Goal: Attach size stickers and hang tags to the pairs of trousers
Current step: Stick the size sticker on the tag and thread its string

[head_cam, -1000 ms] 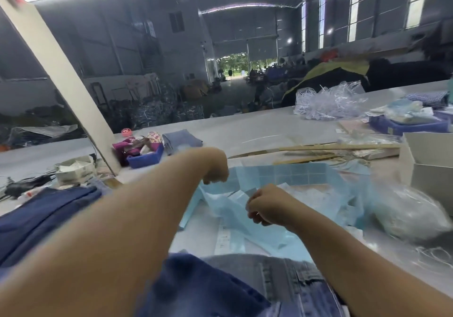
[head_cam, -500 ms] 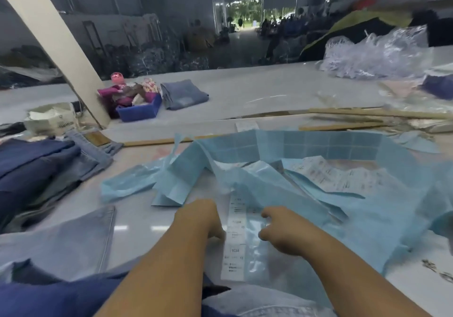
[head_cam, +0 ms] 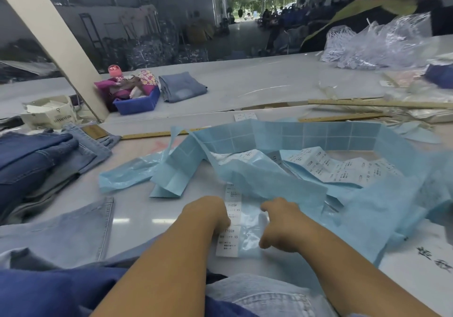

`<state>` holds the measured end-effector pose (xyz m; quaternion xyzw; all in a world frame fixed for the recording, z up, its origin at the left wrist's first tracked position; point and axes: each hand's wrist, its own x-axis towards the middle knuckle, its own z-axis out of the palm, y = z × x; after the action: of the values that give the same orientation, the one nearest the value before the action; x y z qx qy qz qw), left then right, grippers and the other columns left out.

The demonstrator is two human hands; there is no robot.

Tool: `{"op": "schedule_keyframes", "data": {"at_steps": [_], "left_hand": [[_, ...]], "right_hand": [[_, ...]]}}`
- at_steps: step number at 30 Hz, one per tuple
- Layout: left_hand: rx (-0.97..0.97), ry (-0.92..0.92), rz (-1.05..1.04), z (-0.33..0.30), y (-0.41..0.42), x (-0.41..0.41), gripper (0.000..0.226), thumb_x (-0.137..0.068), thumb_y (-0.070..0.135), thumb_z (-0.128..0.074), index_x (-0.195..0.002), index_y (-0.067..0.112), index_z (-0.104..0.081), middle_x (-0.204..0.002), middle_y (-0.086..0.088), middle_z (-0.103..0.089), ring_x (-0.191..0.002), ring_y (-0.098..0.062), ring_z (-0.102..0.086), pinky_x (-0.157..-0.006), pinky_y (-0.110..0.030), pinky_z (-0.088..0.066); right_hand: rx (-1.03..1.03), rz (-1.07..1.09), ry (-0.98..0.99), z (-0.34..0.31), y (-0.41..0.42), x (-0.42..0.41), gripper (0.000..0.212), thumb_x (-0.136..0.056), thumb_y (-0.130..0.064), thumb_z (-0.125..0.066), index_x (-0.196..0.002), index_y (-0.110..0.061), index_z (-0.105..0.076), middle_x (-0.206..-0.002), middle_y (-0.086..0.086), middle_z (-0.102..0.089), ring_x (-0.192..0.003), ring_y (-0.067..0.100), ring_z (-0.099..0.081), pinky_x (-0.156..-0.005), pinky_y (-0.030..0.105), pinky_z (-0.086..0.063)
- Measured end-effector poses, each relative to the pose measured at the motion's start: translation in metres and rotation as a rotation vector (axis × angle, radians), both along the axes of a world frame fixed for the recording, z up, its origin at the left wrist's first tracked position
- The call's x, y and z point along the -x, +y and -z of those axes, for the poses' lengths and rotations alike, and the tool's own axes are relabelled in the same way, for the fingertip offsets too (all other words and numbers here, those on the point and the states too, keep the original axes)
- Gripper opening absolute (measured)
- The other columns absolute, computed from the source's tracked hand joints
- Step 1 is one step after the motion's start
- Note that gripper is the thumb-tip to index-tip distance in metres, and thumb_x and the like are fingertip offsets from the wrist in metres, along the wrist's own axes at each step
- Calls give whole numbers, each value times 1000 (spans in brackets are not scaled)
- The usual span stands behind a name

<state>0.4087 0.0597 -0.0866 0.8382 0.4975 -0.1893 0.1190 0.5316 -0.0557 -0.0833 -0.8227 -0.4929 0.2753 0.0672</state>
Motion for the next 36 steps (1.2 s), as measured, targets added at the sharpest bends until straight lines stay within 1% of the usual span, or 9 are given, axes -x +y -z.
{"op": "schedule_keyframes", "data": {"at_steps": [4, 9, 16, 19, 23, 27, 30, 33, 36], "left_hand": [[7, -57, -64, 2, 1, 0, 31, -95, 46, -48, -108, 20, -57, -91, 4, -49, -93, -21, -50, -82, -33, -44], [-104, -73, -73, -5, -1, 2, 24, -89, 39, -58, -106, 23, -55, -85, 7, -48, -89, -19, -52, -72, -31, -43], [-76, -179, -35, -9, -7, -2, 23, -88, 34, -58, -107, 22, -54, -111, 0, -60, -101, -23, -58, -82, -35, -49], [-243, -330, 43, -9, -9, -5, 57, -82, 42, -66, -125, 21, -35, -122, -3, -46, -110, -26, -51, -90, -39, -48], [-450, -178, 378, -7, -13, -11, 107, -74, 52, -70, -151, 34, 2, -149, -6, -12, -131, -29, -28, -107, -41, -30], [-349, -28, 359, -3, -10, -9, 59, -87, 40, -59, -142, 34, -37, -155, -6, -21, -137, -29, -27, -107, -46, -26], [-423, -19, 206, -6, -5, -5, 38, -89, 22, -49, -127, 22, -50, -134, -7, -42, -123, -29, -42, -99, -43, -33], [-490, 53, 117, -10, -2, -2, 38, -93, 17, -44, -130, 20, -47, -131, -7, -43, -118, -28, -43, -97, -42, -35], [-502, 68, 126, -8, -2, -3, 41, -93, 13, -42, -134, 18, -43, -136, -9, -39, -122, -29, -40, -102, -45, -32]], "right_hand": [[-35, 113, -141, 3, 0, -5, 46, -82, -22, -57, -125, -18, -42, -135, 9, -34, -130, 34, -31, -105, 40, -35], [-14, 257, -212, 7, 1, -12, 82, -84, -22, -49, -152, -17, -4, -160, 18, 4, -146, 41, 3, -119, 52, -5], [-77, 136, -217, 6, -1, -11, 44, -83, -25, -51, -125, -27, -44, -127, -1, -52, -121, 26, -47, -101, 46, -34], [-86, 69, -123, 6, -2, -6, 38, -81, -16, -52, -118, -25, -55, -119, 1, -58, -113, 27, -54, -96, 38, -40], [-229, -65, 70, 7, -4, -1, 44, -81, -12, -54, -123, -24, -60, -102, -4, -66, -98, 16, -61, -87, 27, -48], [-397, -119, 211, 6, -3, 3, 44, -81, -12, -59, -122, -27, -64, -80, -14, -62, -76, 1, -58, -72, 14, -44], [-497, 42, 163, 8, -1, -4, 50, -83, -15, -60, -132, -25, -55, -99, -8, -62, -94, 8, -56, -81, 19, -41], [-226, 117, -48, 9, -3, -8, 48, -85, -24, -53, -132, -20, -46, -129, 5, -48, -119, 27, -42, -95, 36, -39], [-40, 10, -122, 10, -5, -6, 37, -84, -30, -53, -119, -18, -51, -125, 6, -42, -118, 30, -38, -96, 39, -39]]}}
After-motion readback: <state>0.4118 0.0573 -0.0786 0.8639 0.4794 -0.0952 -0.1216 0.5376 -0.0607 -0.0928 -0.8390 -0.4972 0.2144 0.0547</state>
